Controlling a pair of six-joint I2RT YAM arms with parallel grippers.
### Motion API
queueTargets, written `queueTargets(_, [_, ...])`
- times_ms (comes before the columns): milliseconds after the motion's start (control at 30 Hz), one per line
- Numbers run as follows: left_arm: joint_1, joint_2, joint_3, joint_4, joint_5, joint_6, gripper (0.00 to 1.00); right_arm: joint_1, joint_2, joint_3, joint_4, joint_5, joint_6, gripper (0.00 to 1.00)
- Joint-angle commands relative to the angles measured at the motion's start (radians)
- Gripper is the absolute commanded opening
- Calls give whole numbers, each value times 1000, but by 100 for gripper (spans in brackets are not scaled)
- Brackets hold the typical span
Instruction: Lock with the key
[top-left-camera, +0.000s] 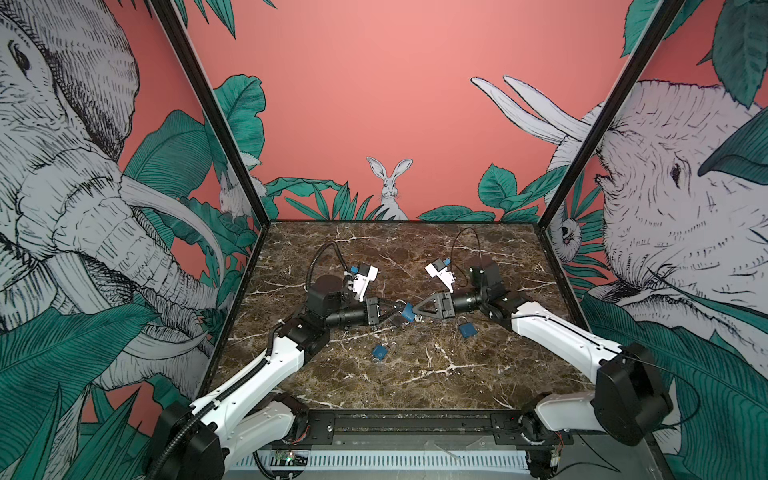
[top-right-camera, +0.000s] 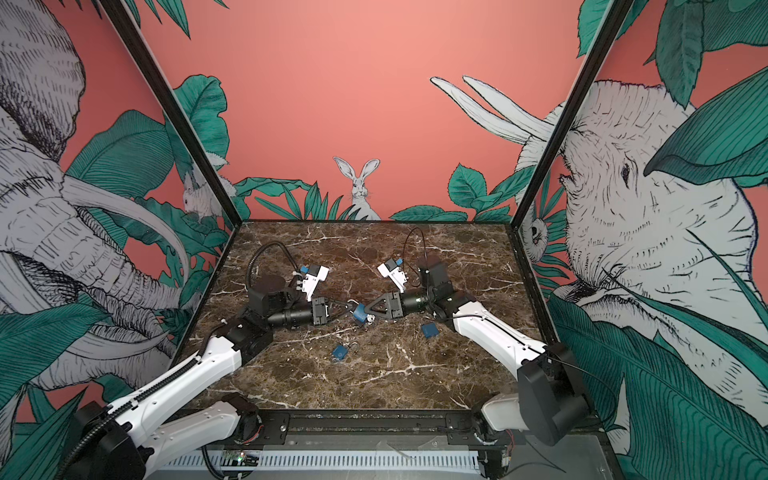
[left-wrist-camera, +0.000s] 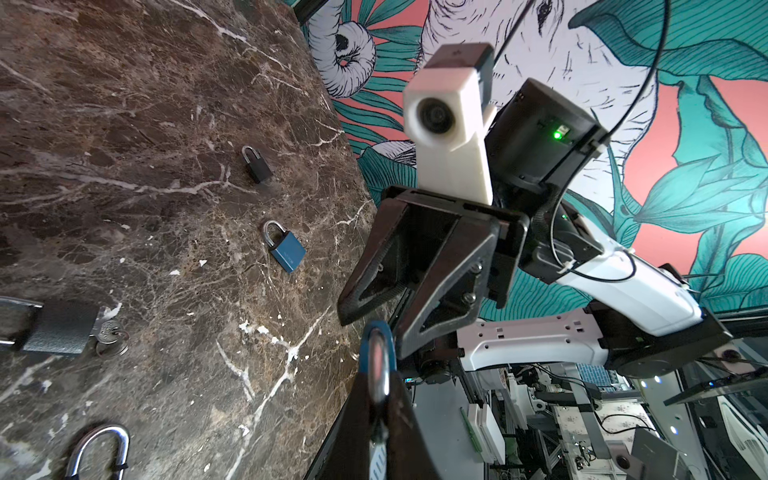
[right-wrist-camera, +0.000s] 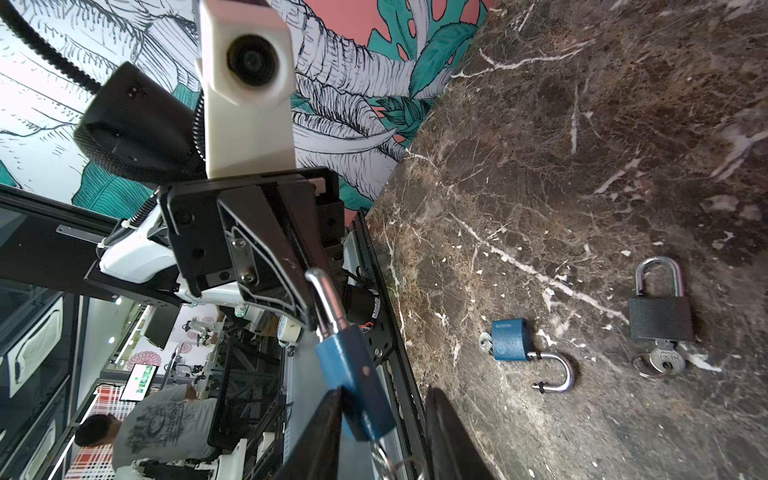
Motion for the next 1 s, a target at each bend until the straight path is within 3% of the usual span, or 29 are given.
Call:
queueTargets(0, [6,-33,13,61,-1,-14,0,-4,-25,-14,108,-18,52,34])
queueTargets(500, [35,-50,21,83,-56,-41,0,-3,-41,-56,163,-37,89,34])
queueTargets(833, [35,-39,18,92,-41,-49,0,-1,-28,-47,211,-49,119,17])
queueTargets(967, [37,-40,13,96,-44,-50,0,-1,-22,-45,220,-53,129,4])
